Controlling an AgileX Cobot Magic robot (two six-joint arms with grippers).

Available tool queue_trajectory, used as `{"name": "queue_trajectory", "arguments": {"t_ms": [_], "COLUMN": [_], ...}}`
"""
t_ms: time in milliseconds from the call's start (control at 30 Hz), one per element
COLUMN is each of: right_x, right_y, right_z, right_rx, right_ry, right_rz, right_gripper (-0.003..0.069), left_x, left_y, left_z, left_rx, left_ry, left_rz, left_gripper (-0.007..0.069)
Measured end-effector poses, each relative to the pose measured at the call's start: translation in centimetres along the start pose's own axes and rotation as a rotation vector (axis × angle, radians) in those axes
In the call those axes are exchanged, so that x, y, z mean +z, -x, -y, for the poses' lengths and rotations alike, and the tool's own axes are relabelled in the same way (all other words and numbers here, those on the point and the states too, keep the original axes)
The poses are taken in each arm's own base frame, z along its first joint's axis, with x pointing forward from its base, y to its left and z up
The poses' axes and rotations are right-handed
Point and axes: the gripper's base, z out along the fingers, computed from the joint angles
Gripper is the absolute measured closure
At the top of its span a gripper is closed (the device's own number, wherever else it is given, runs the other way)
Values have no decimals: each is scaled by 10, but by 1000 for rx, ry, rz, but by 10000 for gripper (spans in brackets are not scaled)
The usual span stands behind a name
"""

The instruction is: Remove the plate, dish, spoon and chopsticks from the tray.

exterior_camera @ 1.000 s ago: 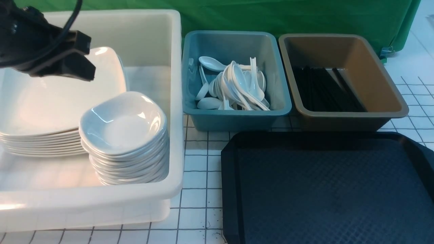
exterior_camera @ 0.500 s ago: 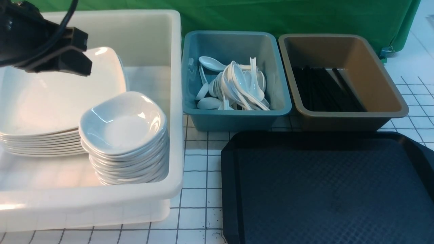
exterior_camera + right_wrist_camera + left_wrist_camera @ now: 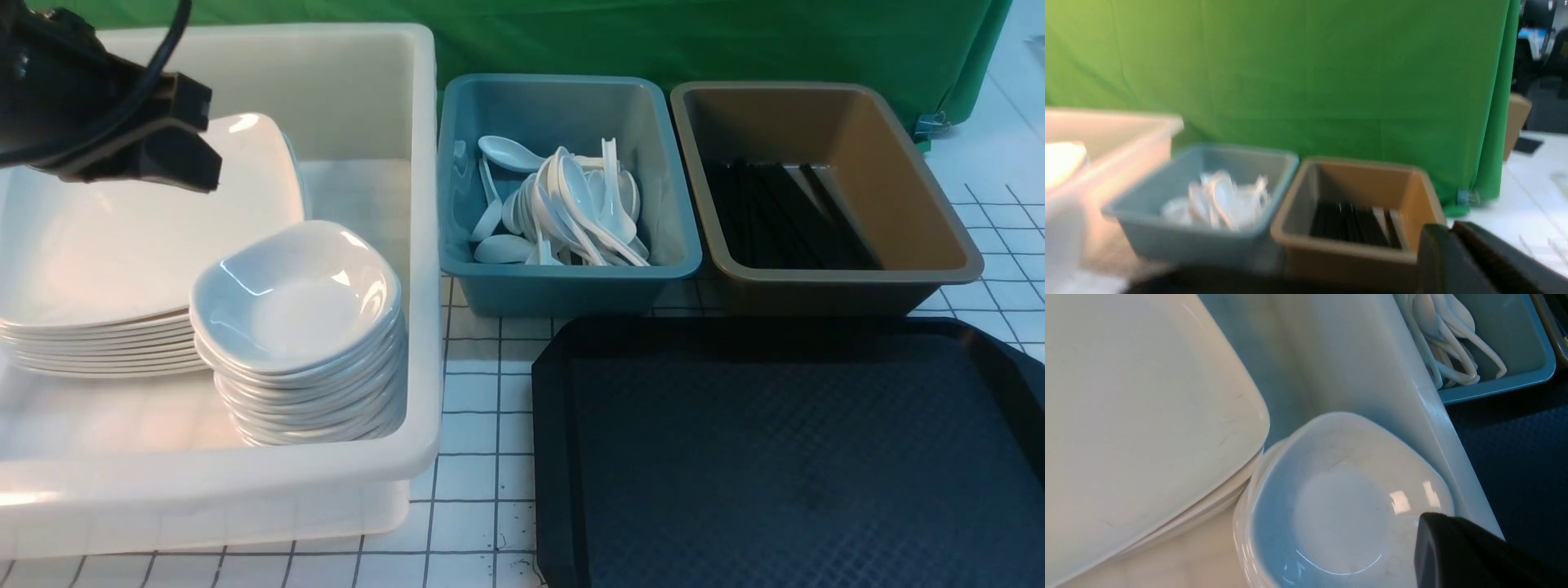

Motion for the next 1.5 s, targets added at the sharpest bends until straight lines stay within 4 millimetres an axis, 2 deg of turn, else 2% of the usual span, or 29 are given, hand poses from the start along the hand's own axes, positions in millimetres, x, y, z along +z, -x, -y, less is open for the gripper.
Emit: {"name": "queue_trajectory", "arguments": {"t_ms": [100,133,200,267,567,733,767,900,933,1067,1233,1333,1400,1500], "right_x": [2,3,5,5,5,6,6,7,7,7,7,7,7,7], "right_y": [-28,-29,-50,-62,-74,-88,-88,-86,-85,-85,-85,-85,-85,-85], "right_z": [-1,-1,-2,-2,1,2,2,2,2,2,2,2,2,2], "right_rx": [-39,-41,-56,-59,-56,-54,-54,-56,-56,-57,-56,-56,-56,-56], "right_ry": [-5,-5,-12,-25,-95,-117,-117,-118,-119,-119,-119,-119,-119,-119], "right_rz": [-63,-68,-141,-203,-256,-283,-283,-251,-240,-237,-237,-236,-236,-236], "right_gripper": [608,608,604,599,576,566,566,557,554,543,532,522,519,508], "left_x": [0,0,-1,-1,-7,-33,-34,-60,-75,-109,-160,-187,-193,-201], "left_y": [0,0,0,-1,-4,-12,-12,-23,-28,-42,-71,-98,-108,-145], "left_z": [0,0,0,0,0,11,12,24,30,43,65,79,83,88], "left_rx": [-1,-1,-4,-5,-22,24,25,67,88,127,154,158,160,155], "left_ry": [1,1,-1,-1,31,22,22,14,16,26,35,11,0,-16], "left_rz": [0,0,-2,-9,-14,0,0,21,52,146,311,442,485,645], "left_gripper": [627,627,627,627,627,627,627,627,627,627,627,627,627,627]}}
